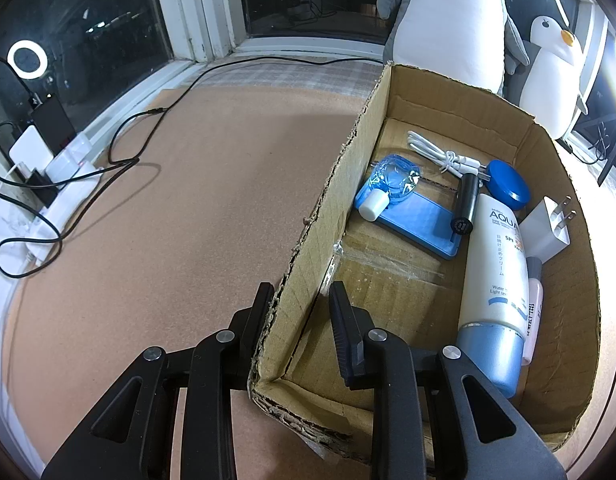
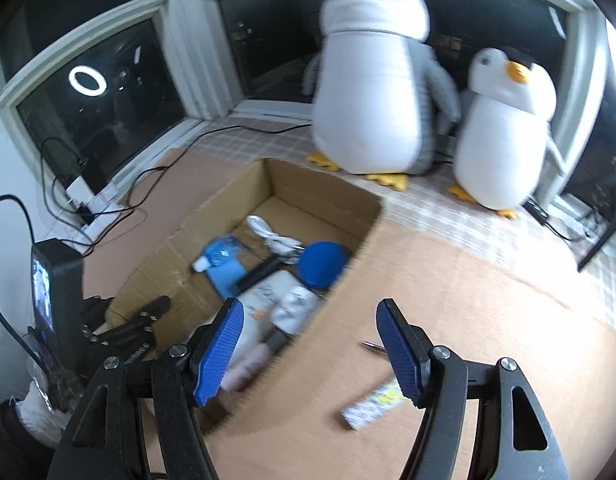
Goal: Organize rigid objects
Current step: 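Return the right gripper and grasp the patterned lighter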
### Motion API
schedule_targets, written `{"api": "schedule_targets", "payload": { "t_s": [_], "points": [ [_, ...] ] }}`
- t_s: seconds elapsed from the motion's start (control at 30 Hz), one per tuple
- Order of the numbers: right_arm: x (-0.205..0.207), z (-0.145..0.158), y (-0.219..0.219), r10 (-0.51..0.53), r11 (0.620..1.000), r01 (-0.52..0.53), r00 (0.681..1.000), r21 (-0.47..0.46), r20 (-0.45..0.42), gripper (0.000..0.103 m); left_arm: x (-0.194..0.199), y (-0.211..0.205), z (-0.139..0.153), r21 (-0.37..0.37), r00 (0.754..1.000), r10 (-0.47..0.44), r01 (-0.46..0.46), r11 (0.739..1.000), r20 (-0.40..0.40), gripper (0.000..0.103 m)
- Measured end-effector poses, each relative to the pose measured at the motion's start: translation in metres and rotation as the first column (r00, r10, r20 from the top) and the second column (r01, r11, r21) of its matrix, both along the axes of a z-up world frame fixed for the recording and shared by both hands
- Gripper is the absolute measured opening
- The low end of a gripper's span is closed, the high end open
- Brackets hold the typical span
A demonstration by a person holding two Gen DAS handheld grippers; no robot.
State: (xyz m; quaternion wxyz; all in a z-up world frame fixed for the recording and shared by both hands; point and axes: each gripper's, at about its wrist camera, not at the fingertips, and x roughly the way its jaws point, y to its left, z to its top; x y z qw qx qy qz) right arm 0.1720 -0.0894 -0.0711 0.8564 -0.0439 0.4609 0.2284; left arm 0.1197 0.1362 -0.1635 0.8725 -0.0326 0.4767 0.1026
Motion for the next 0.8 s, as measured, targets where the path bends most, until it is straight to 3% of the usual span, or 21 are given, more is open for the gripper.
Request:
{"api": "schedule_targets", "payload": {
  "t_s": [0.43, 0.57, 0.8],
  "points": [
    [0.015, -0.032, -0.083, -0.193, 0.981, 0.192, 0.976, -0.015, -0.098, 0.065, 0.0, 0.0, 0.0, 0.0, 1.0, 0.0, 0.0, 1.0, 0.0, 0.025],
    [0.013, -0.041, -0.088, -0.173, 0.985, 0.172, 0.98, -0.016, -0.098, 0.065, 0.0, 0.0, 0.0, 0.0, 1.0, 0.001, -0.001, 1.0, 0.0, 0.025],
    [0.006, -0.056, -0.072, -0.081, 0.992, 0.073, 0.994, -0.103, -0.073, 0.059, 0.0, 0.0, 0.0, 0.0, 1.0, 0.0, 0.0, 1.0, 0.0, 0.025]
  ]
}}
